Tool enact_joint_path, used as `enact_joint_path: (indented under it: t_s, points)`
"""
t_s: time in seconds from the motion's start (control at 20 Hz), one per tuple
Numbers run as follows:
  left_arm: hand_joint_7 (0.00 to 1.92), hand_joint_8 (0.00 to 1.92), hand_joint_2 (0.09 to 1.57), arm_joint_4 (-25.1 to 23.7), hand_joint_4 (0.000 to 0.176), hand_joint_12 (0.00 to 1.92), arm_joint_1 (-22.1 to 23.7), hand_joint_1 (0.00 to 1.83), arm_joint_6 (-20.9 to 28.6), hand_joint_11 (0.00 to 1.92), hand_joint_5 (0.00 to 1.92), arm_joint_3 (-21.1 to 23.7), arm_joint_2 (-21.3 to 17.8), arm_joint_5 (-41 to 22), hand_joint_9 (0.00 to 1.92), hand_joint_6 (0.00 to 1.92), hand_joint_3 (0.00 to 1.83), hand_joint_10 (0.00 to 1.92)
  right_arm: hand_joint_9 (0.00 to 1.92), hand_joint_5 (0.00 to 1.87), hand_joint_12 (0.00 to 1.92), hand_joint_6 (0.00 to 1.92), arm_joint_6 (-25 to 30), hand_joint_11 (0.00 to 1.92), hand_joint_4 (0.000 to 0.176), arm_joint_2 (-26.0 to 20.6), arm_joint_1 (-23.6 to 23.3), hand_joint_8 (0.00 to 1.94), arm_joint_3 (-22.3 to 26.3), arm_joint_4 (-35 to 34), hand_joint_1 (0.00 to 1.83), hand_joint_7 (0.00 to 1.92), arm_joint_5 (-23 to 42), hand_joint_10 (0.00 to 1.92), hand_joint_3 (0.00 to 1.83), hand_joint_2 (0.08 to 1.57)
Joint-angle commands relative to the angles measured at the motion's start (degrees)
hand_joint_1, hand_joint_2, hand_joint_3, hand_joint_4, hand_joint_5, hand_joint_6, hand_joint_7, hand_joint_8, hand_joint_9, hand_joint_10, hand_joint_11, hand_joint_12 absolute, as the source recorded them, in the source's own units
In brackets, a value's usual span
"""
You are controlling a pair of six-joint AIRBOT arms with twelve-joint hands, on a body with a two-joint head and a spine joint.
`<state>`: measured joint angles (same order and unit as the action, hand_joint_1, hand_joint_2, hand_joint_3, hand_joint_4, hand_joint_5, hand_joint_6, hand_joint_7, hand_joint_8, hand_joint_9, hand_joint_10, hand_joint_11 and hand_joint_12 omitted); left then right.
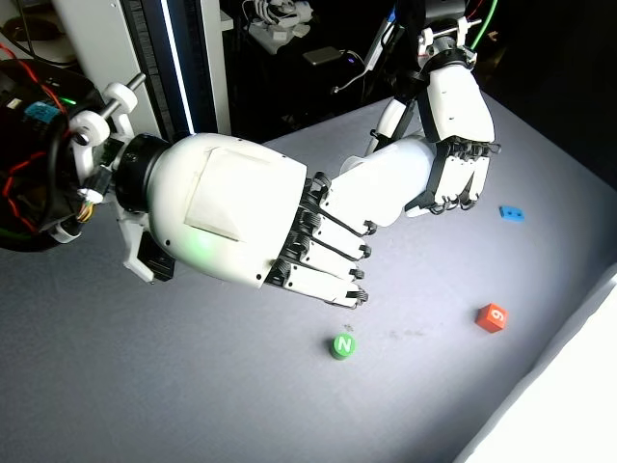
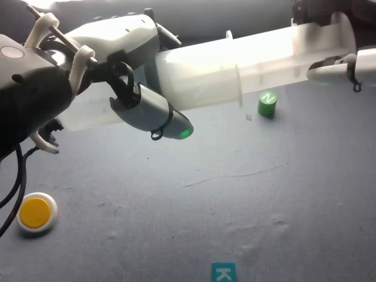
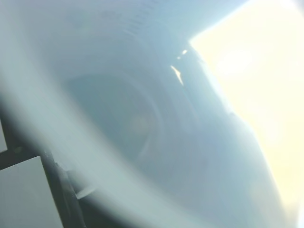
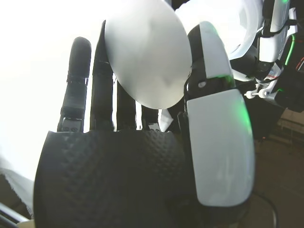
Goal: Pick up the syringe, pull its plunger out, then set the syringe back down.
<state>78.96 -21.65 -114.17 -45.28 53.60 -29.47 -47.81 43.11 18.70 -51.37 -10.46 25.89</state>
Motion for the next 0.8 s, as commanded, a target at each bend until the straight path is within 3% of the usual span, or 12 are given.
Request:
enact_joint_path:
  t_s: [0.0, 0.05, 0.1, 0.15, 0.2, 0.25, 0.35, 0.4, 0.55, 0.6, 0.7, 0.75]
  points:
    - [0.94, 1.22, 1.14, -2.75, 0.000, 1.19, 0.59, 1.23, -1.01, 0.54, 0.93, -0.33, -0.32, -2.96, 0.85, 0.93, 0.00, 0.79, 0.60, 0.60, 1.61, 1.52, 0.08, 0.14, 0.000, -1.52, -1.06, 1.44, -0.56, -1.12, 1.31, 0.71, 8.02, 1.60, 0.00, 1.28]
    - [0.94, 1.22, 1.14, -2.75, 0.000, 1.20, 0.59, 1.23, -1.01, 0.55, 0.93, -0.33, -0.32, -2.96, 0.85, 0.92, 0.00, 0.79, 0.55, 0.59, 1.61, 1.54, 0.11, 0.13, 0.000, -1.79, -1.12, 1.49, -0.57, -1.12, 1.14, 0.70, 8.02, 1.36, 0.00, 1.30]
    - [0.96, 1.21, 1.13, -2.75, 0.000, 1.19, 0.59, 1.24, -1.01, 0.58, 0.96, -0.34, -0.32, -2.96, 0.87, 0.86, 0.00, 0.80, 0.58, 0.60, 1.62, 1.52, 0.12, 0.13, 0.000, -2.07, -1.17, 1.46, -0.58, -1.12, 1.28, 0.71, 8.03, 1.57, 0.00, 1.29]
    - [0.95, 1.22, 1.14, -2.75, 0.000, 1.18, 0.59, 1.23, -1.01, 0.57, 0.95, -0.35, -0.32, -2.96, 0.86, 0.89, 0.00, 0.80, 0.54, 0.60, 1.63, 1.53, 0.12, 0.12, 0.000, -2.19, -1.19, 1.50, -0.58, -1.12, 1.13, 0.68, 8.04, 1.37, 0.00, 1.31]
    - [0.93, 1.23, 1.15, -2.75, 0.000, 1.18, 0.60, 1.22, -1.01, 0.54, 0.93, -0.35, -0.32, -2.96, 0.84, 0.93, 0.00, 0.78, 0.57, 0.59, 1.63, 1.53, 0.14, 0.12, 0.000, -2.35, -1.29, 1.46, -0.58, -1.12, 1.27, 0.70, 8.04, 1.57, 0.00, 1.29]
    - [0.93, 1.24, 1.15, -2.75, 0.000, 1.20, 0.60, 1.22, -1.01, 0.54, 0.92, -0.34, -0.32, -2.96, 0.84, 0.94, 0.00, 0.79, 0.53, 0.58, 1.63, 1.56, 0.17, 0.12, 0.000, -2.45, -1.36, 1.51, -0.58, -1.12, 1.13, 0.68, 8.04, 1.37, 0.01, 1.32]
    - [0.96, 1.19, 1.14, -2.75, 0.000, 1.21, 0.60, 1.23, -1.03, 0.56, 0.92, -0.32, -0.32, -2.96, 0.86, 0.93, 0.00, 0.80, 0.52, 0.57, 1.63, 1.58, 0.26, 0.11, 0.016, -2.82, -1.64, 1.57, -0.58, -1.12, 1.08, 0.64, 8.09, 1.29, 0.00, 1.34]
    - [0.94, 1.21, 1.15, -2.75, 0.000, 1.21, 0.60, 1.33, -1.08, 0.55, 0.90, -0.31, -0.32, -2.96, 0.78, 0.95, 0.01, 1.24, 0.59, 0.61, 1.61, 1.51, 0.38, 0.14, 0.000, -2.97, -1.72, 1.46, -0.58, -1.12, 1.27, 0.70, 8.09, 1.53, 0.00, 1.29]
    - [0.94, 1.19, 1.14, -2.75, 0.000, 1.19, 0.56, 1.22, -1.12, 0.54, 0.93, -0.24, -0.32, -2.96, 0.84, 0.94, 0.00, 0.80, 0.60, 0.58, 1.60, 1.55, 0.62, 0.11, 0.000, -3.42, -2.23, 1.45, -0.67, -1.12, 1.31, 0.70, 8.09, 1.62, 0.00, 1.29]
    - [0.95, 1.19, 1.14, -2.75, 0.000, 1.20, 0.56, 1.22, -1.12, 0.55, 0.94, -0.22, -0.32, -2.96, 0.86, 0.92, 0.00, 0.78, 0.56, 0.56, 1.60, 1.58, 0.70, 0.11, 0.000, -3.50, -2.29, 1.51, -0.72, -1.12, 1.13, 0.68, 8.09, 1.36, 0.01, 1.32]
    - [0.96, 1.20, 1.14, -2.75, 0.000, 1.20, 0.56, 1.24, -1.12, 0.56, 0.93, -0.18, -0.32, -2.96, 0.88, 0.90, 0.00, 0.78, 0.53, 0.54, 1.64, 1.60, 0.76, 0.09, 0.000, -3.50, -2.29, 1.53, -0.76, -1.12, 1.08, 0.68, 8.09, 1.25, 0.00, 1.33]
    - [0.95, 1.20, 1.14, -2.75, 0.000, 1.19, 0.57, 1.22, -1.12, 0.55, 0.92, -0.15, -0.32, -2.96, 0.86, 0.94, 0.00, 0.76, 0.22, 0.12, 1.40, 1.04, 0.76, 0.02, 0.000, -3.50, -2.29, 0.97, -0.76, -1.12, 0.68, 0.28, 8.09, 1.02, 0.00, 1.22]
